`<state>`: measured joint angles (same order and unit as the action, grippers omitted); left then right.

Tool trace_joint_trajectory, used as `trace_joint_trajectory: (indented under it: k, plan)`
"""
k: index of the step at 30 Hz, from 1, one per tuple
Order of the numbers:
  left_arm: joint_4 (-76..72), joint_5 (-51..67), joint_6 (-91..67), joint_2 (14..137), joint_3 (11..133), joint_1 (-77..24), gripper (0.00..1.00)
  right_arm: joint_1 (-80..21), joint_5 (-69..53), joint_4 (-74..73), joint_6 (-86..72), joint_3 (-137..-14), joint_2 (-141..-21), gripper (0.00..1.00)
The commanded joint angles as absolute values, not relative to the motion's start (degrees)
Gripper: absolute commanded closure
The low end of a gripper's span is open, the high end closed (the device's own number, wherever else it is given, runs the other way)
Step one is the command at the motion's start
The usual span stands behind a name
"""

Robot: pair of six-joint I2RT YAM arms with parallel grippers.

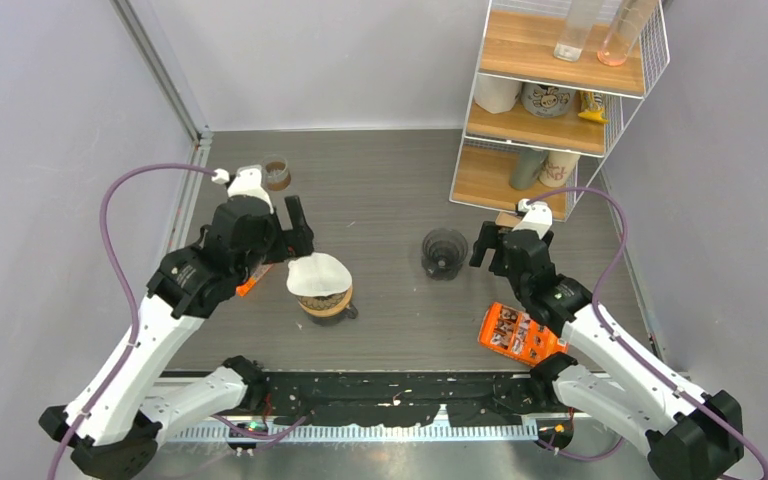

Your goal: Place the coffee filter in the dripper

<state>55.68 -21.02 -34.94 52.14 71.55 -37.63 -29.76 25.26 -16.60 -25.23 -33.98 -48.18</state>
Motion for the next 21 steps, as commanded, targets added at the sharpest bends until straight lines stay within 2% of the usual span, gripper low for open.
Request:
trace_joint_trajectory:
  k: [1,10,21]
  plan:
    - [46.75,-22.31,-32.83,53.52,72.69,-29.56,0.0,-29.49,26.46,-16.79,-24.26,-36.86,-46.39,0.03]
    - [34.88,-19.26,-32.87,51.56,63.17,-16.99,0.01,-26.98,26.49,-17.49,-22.8,-37.58,-45.11,0.04]
    - [26.37,-6.32,-34.56,53.25,53.22,2.89,0.01,-19.21,21.34,-22.36,-23.1,-43.94,-49.03,0.05]
